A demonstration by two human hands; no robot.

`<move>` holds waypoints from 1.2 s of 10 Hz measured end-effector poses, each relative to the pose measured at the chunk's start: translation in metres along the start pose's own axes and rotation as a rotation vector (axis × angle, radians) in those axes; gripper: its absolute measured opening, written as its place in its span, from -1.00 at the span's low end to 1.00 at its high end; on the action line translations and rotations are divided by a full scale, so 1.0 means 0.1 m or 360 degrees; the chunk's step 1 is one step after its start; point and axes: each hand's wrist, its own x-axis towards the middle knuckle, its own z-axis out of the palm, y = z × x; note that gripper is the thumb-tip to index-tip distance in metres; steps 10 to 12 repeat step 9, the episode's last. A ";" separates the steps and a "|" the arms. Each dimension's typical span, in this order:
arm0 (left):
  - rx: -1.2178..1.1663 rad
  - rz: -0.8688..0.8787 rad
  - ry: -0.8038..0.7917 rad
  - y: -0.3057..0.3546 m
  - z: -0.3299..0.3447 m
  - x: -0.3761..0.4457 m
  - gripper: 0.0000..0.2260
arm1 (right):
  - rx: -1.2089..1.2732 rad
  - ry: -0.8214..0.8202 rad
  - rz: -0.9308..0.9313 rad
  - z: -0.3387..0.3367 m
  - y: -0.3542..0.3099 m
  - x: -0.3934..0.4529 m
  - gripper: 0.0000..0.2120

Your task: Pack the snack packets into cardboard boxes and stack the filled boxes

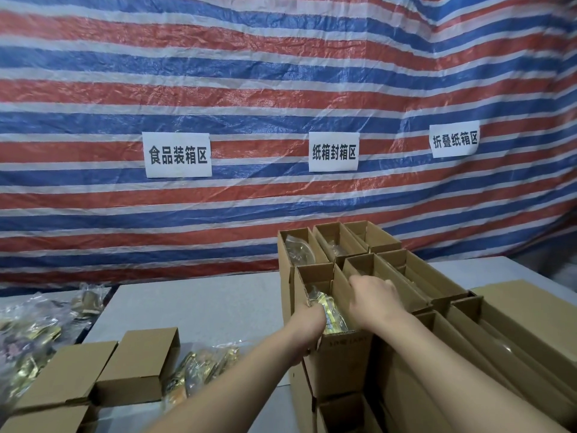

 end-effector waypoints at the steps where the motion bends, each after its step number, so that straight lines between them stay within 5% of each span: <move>1: 0.0014 0.0009 0.0008 -0.05 0.01 0.03 -0.46 | 0.0006 0.0047 -0.0003 0.05 0.00 0.00 -0.72; 12: -0.0025 0.0154 0.0120 -0.13 -0.23 -0.09 -0.36 | 0.0193 0.0060 -0.0027 -0.09 -0.02 -0.08 -0.65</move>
